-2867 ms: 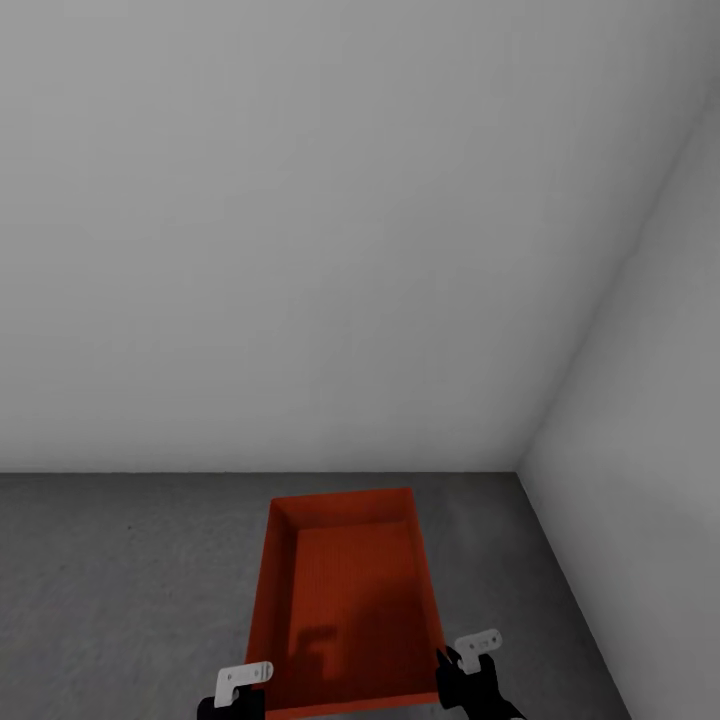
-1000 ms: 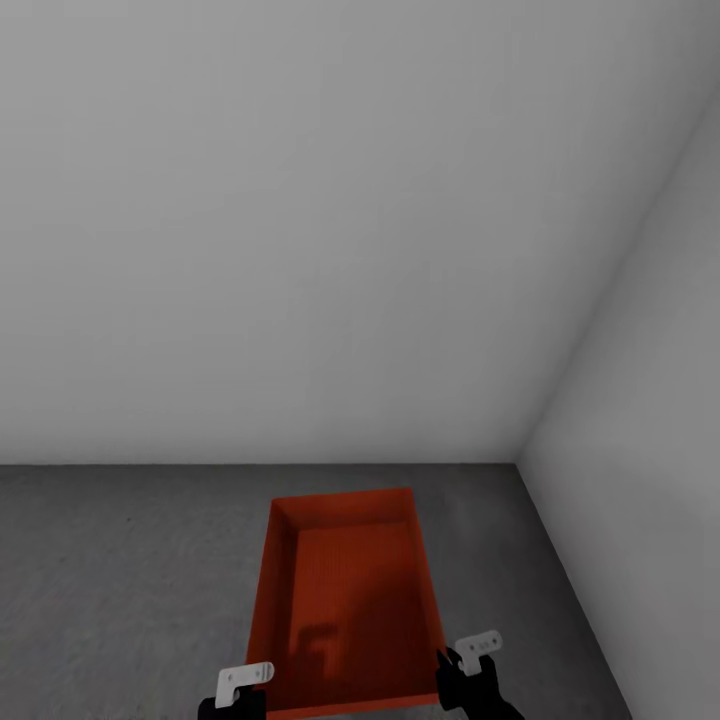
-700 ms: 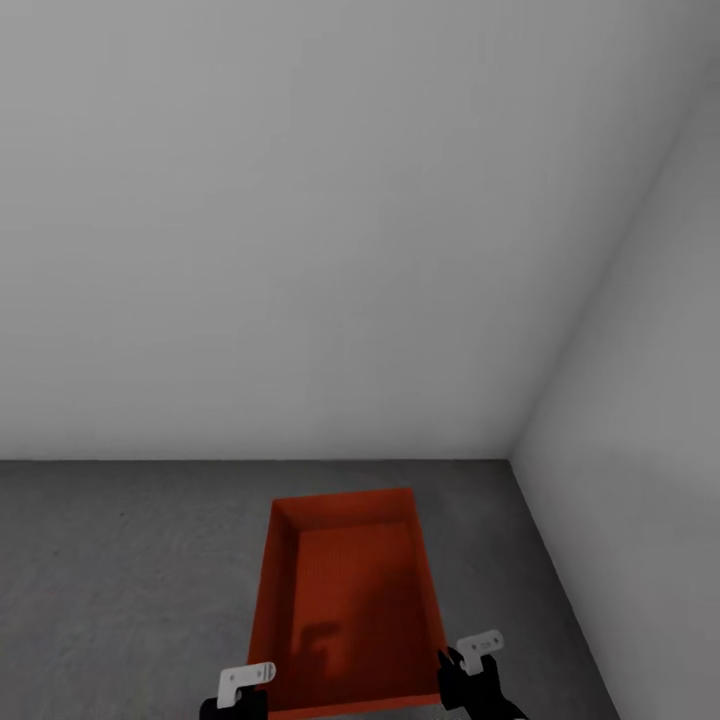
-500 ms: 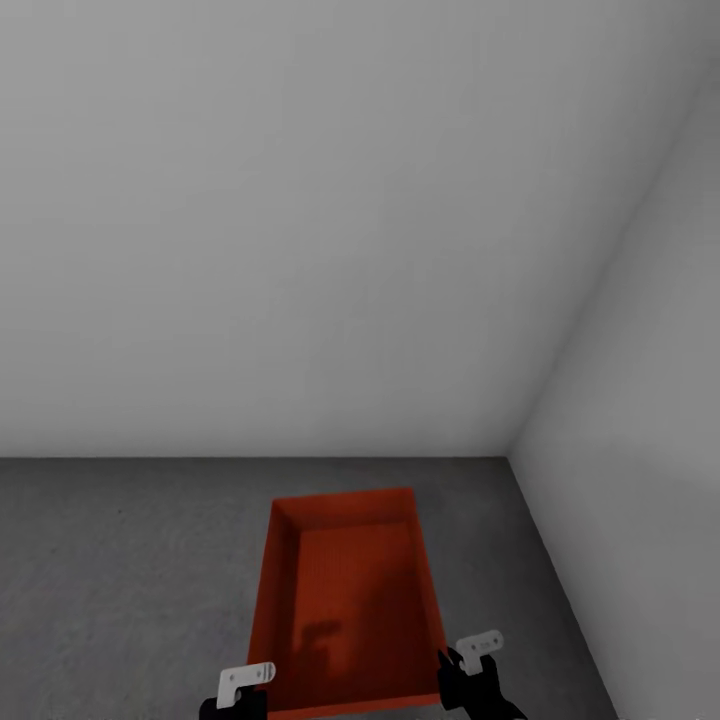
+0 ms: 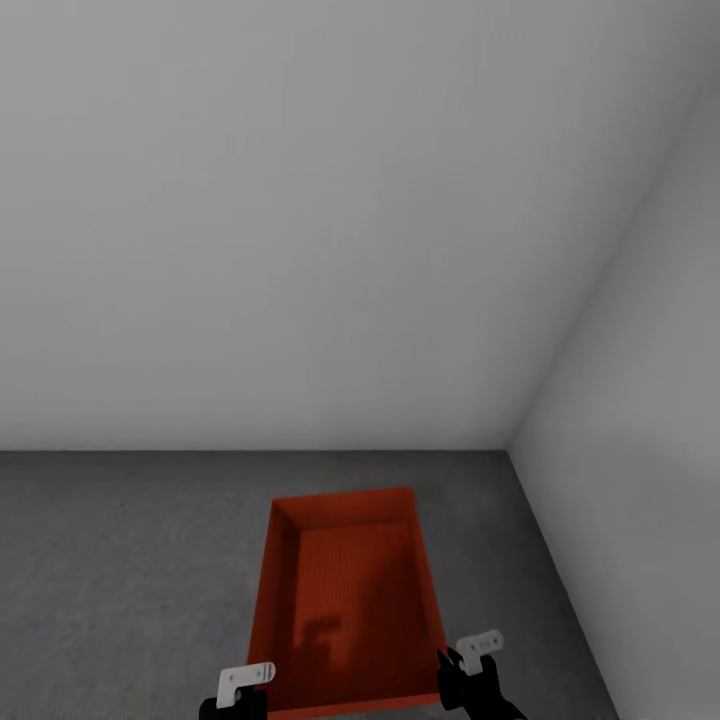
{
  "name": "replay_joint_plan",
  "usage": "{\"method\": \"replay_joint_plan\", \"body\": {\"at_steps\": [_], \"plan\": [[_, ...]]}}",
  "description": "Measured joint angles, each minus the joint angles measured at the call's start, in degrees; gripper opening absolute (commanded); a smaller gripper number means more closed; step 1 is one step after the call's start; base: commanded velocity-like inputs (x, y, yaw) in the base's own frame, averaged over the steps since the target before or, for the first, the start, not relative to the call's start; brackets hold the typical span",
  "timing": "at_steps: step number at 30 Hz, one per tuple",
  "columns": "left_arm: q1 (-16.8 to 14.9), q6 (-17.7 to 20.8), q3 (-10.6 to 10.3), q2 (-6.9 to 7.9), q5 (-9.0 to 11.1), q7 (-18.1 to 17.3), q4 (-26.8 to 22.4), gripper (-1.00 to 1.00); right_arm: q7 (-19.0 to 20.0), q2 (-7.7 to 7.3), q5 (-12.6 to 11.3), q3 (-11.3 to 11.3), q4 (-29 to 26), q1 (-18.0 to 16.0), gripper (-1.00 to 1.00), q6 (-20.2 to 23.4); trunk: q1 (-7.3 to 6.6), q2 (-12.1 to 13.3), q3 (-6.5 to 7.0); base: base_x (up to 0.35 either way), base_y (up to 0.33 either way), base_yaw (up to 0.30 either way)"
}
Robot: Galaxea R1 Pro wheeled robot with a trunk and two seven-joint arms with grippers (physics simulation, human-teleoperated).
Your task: Move the two storage containers from the living room to the garage. In the garage, place one container on the floor and stack the other container on top of it (either order is fine).
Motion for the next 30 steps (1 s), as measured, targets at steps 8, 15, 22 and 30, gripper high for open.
{"method": "replay_joint_plan", "body": {"at_steps": [8,15,22,30], "plan": [[0.0,0.0,0.0,0.03,0.0,0.0,0.0,-1.00,0.0,0.03,0.0,0.0,0.0,0.0,-1.00,-0.1,0.00,0.0,-0.74,0.000,0.000,0.000],[0.0,0.0,0.0,0.05,0.0,0.0,0.0,-1.00,-0.1,0.06,0.0,0.0,0.1,0.0,-1.00,-0.1,0.00,0.0,-1.38,0.000,0.000,-0.041],[0.0,0.0,0.0,0.02,0.0,0.0,0.0,-1.00,-0.1,0.01,0.0,0.0,0.0,0.0,-1.00,0.0,0.00,0.0,-1.96,0.000,0.000,-0.168],[0.0,0.0,0.0,0.02,0.0,0.0,0.0,-1.00,0.0,0.02,0.0,0.0,0.0,0.0,-1.00,0.0,0.00,0.0,-2.61,0.000,0.000,-0.173]]}}
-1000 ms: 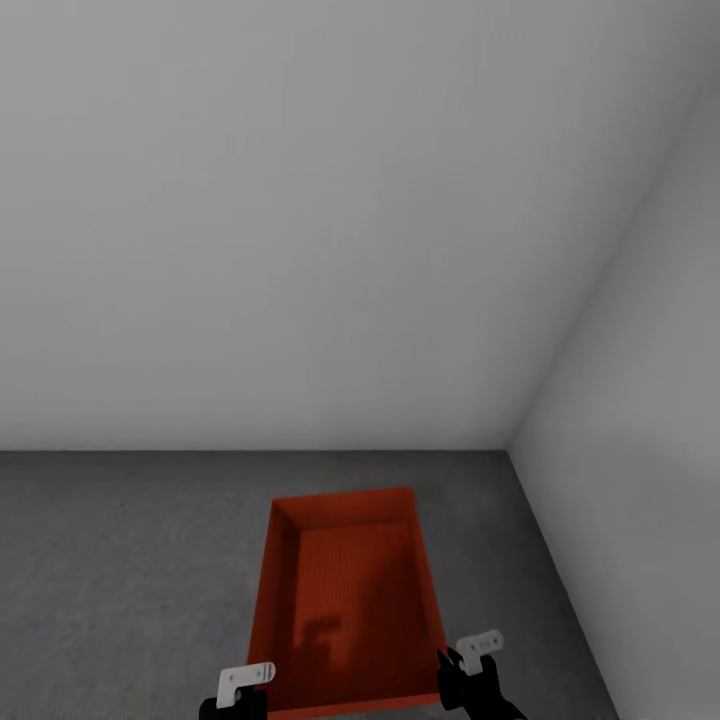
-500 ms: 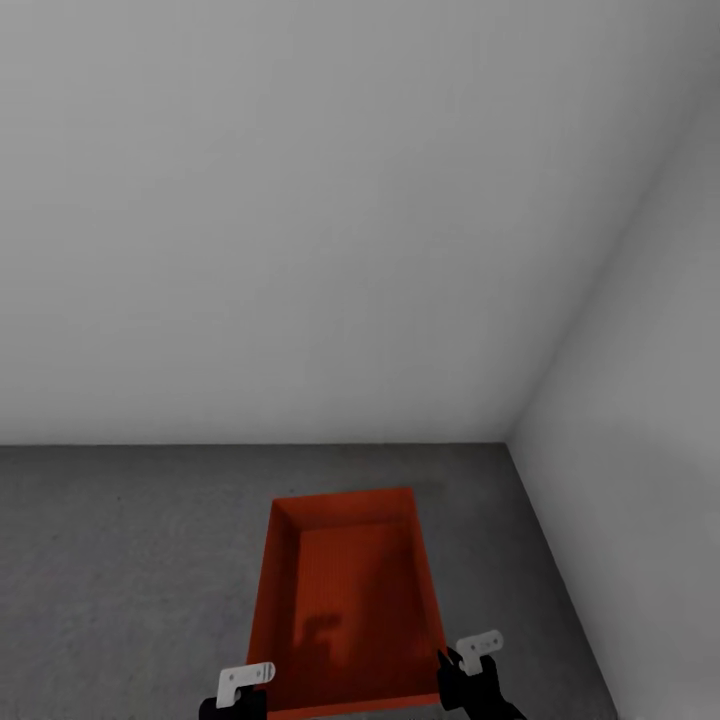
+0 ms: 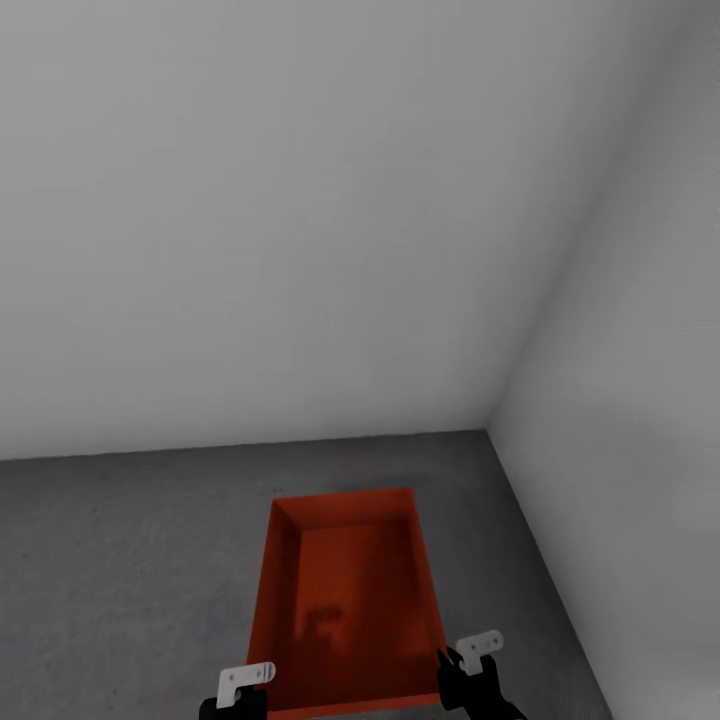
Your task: Move the two storage containers from the living room to the garage. In the garage, place one container on the floor and stack the other container on top of it (either order is fine).
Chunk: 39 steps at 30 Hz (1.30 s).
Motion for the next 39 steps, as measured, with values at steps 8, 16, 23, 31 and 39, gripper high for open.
{"method": "replay_joint_plan", "body": {"at_steps": [8,16,23,31,39], "plan": [[0.0,0.0,0.0,-0.03,0.0,0.0,0.0,-1.00,0.0,-0.02,0.1,0.0,-0.2,0.0,-1.00,0.1,0.00,0.0,-0.22,0.000,0.000,-0.035],[0.0,0.0,0.0,-0.01,0.0,0.0,0.0,-1.00,0.0,0.04,0.2,0.1,-0.2,0.0,-1.00,0.2,0.00,0.0,-0.88,0.000,0.000,0.000],[0.0,-0.1,0.0,0.06,0.1,0.0,0.0,-1.00,-0.2,0.09,0.2,0.2,-0.2,0.0,-1.00,0.1,0.00,0.0,-1.52,0.000,0.000,0.066],[0.0,-0.1,0.0,0.05,0.2,0.0,0.0,-1.00,-0.2,0.07,0.2,0.2,-0.2,0.0,-1.00,0.2,0.00,0.0,-2.25,0.000,0.000,0.092],[0.0,-0.1,0.0,0.05,0.1,0.0,0.0,-1.00,-0.2,0.09,0.2,0.2,-0.2,0.0,-1.00,0.1,0.00,0.0,-2.96,0.000,0.000,0.061]]}}
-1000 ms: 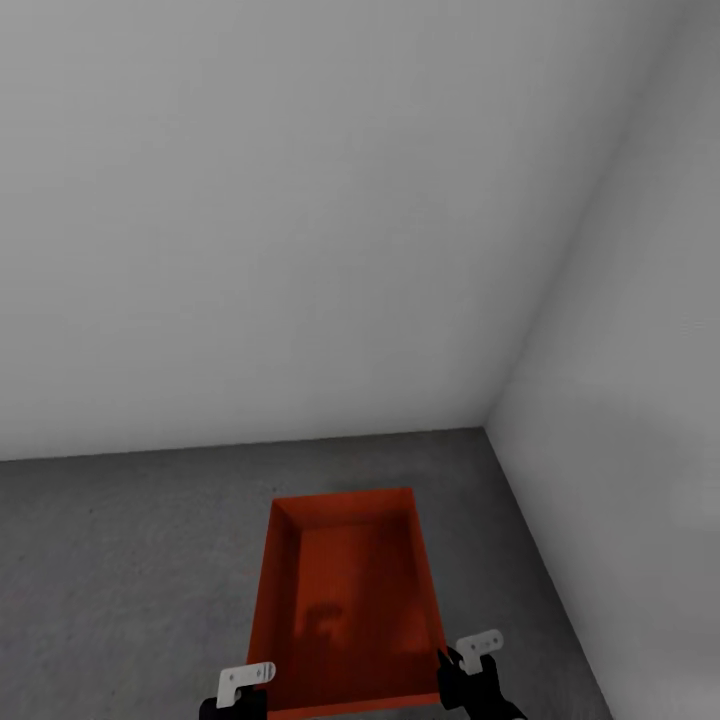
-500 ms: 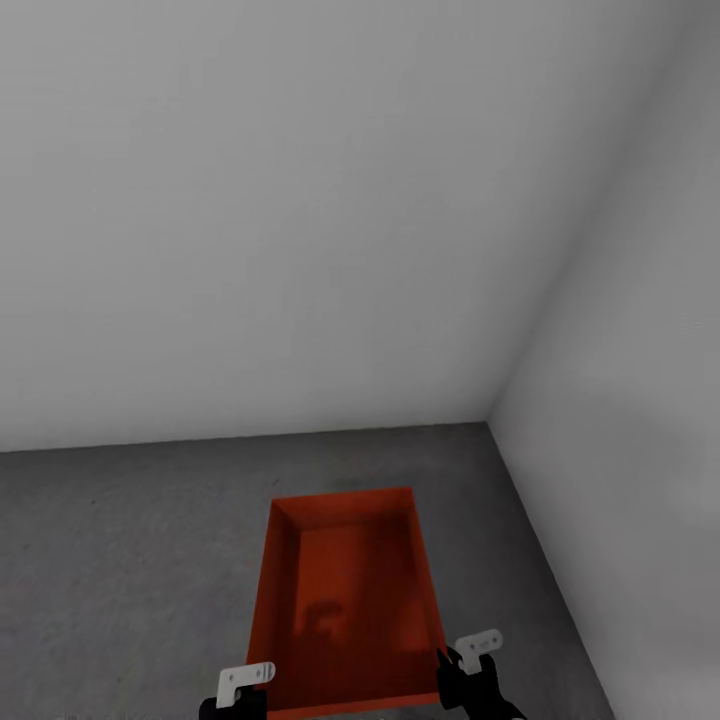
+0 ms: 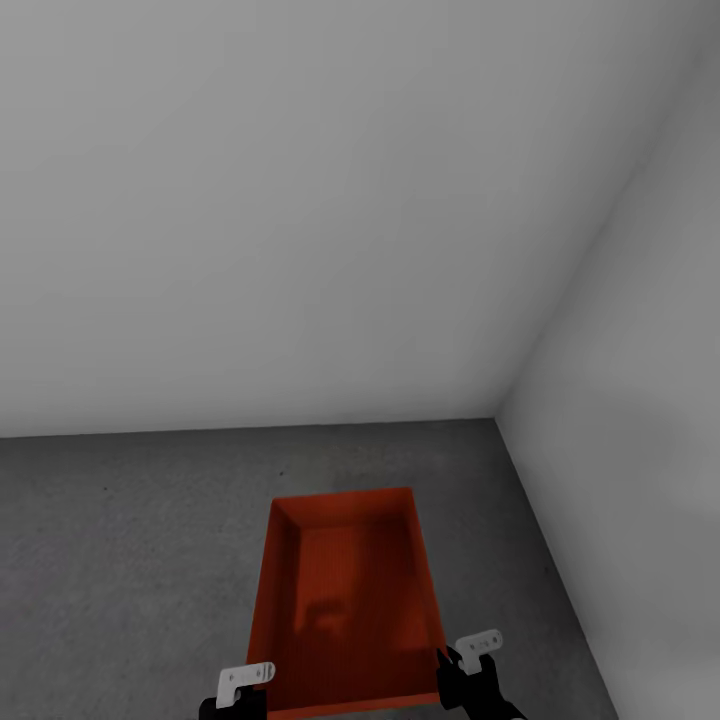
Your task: Move the two storage containers from the living room to the garage. In the garage, place one container on the floor and stack the other container on top of it (either order is fine).
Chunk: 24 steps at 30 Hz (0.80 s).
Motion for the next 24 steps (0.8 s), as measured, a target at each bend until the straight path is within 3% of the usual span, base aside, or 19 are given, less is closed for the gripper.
{"method": "replay_joint_plan", "body": {"at_steps": [24], "plan": [[0.0,0.0,0.1,0.05,0.0,-0.1,0.0,-1.00,-0.1,0.05,0.0,0.0,0.0,0.0,-1.00,0.0,0.00,0.0,-1.67,0.000,0.000,0.001]]}}
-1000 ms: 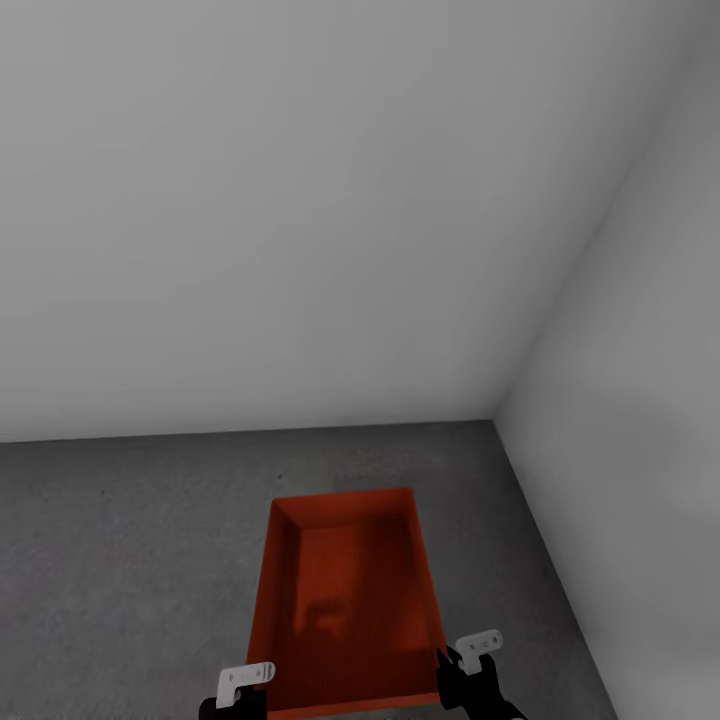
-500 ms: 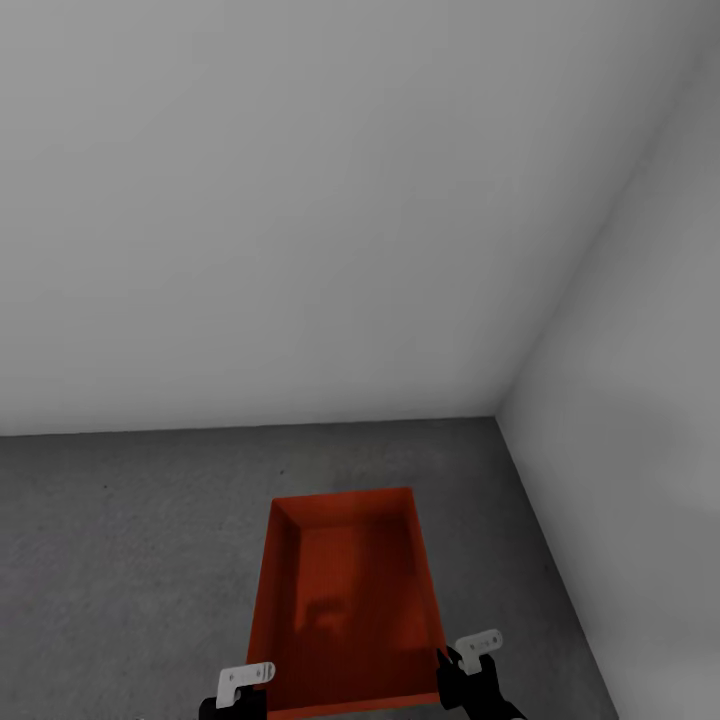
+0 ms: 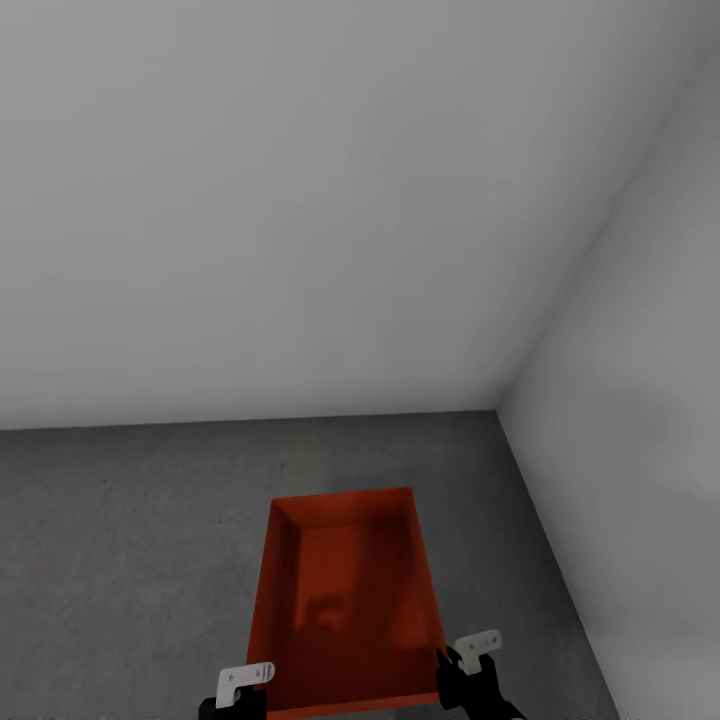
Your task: Move the two storage containers from the living room to the garage. In the garage, place one container on the floor and stack the other container on top of it (either order is fine).
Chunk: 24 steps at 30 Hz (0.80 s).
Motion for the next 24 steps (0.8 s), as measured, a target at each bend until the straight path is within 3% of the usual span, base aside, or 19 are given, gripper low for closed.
{"method": "replay_joint_plan", "body": {"at_steps": [6,24], "plan": [[0.0,0.0,0.0,0.01,0.0,0.0,0.0,-1.00,0.0,0.00,0.0,0.0,0.0,0.0,-1.00,0.0,0.00,0.0,-0.55,0.000,0.000,0.000],[0.0,0.0,-0.1,0.07,0.1,0.0,0.0,-1.00,0.0,0.02,0.0,0.0,0.0,0.0,-1.00,0.0,3.95,-7.2,-5.43,0.000,0.000,0.000]]}}
